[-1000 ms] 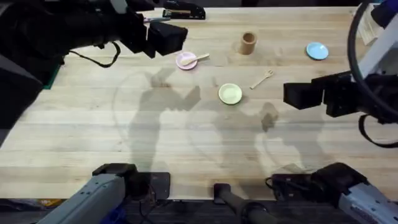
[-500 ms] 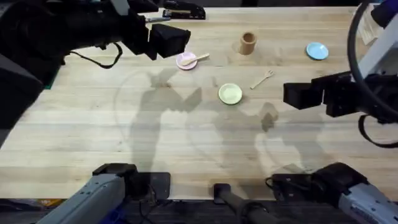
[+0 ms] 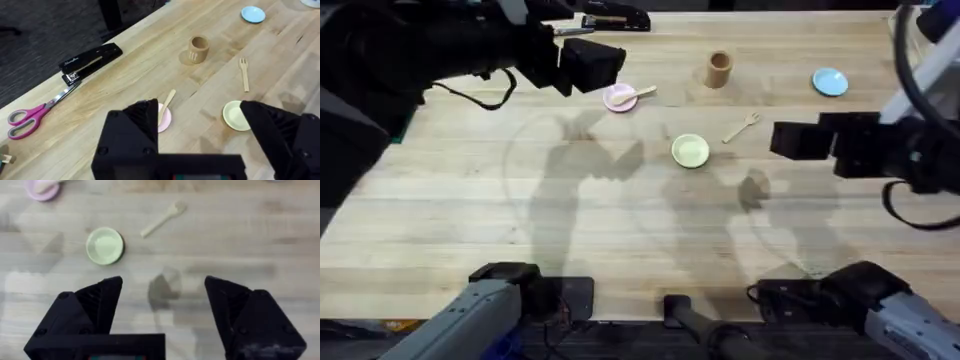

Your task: Pick up a utensil and set it on the pink plate, then put the other utensil in the container.

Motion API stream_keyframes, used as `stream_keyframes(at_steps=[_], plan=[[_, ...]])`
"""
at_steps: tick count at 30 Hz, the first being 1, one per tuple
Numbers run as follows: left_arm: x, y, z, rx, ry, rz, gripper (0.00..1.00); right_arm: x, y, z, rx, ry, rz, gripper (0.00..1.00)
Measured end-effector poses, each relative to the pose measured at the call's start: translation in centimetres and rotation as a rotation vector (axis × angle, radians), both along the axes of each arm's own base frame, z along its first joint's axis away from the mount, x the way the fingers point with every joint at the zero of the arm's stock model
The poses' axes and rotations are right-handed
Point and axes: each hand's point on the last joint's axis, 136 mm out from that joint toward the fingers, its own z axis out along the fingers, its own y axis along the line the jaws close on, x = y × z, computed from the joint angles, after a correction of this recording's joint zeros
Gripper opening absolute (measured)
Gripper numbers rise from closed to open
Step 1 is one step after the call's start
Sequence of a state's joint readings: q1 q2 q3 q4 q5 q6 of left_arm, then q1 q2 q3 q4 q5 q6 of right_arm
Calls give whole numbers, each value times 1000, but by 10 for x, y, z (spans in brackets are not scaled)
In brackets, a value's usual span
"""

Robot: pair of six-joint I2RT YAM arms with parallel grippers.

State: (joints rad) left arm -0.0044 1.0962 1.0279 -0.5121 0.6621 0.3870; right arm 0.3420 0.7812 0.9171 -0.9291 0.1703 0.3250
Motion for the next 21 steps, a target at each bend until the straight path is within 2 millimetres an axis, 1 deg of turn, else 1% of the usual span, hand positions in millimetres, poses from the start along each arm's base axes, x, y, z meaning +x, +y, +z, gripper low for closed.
stream_keyframes(at_steps=[4, 7, 11, 14, 17, 21], plan=[[0, 0, 0, 0, 0, 0, 994, 2, 1, -15, 12, 141, -82, 997], [0, 0, 0, 0, 0, 0, 994, 11, 4, -15, 7, 224, -126, 997], [0, 0, 0, 0, 0, 0, 994, 32, 11, -9, 24, 279, -192, 997], [0, 0, 0, 0, 0, 0, 994, 48, 17, -12, 52, 311, -267, 997], [0, 0, 0, 0, 0, 0, 994, 58, 20, -22, 77, 354, -348, 998], [0, 0, 0, 0, 0, 0, 994, 64, 22, -45, 83, 428, -449, 997]])
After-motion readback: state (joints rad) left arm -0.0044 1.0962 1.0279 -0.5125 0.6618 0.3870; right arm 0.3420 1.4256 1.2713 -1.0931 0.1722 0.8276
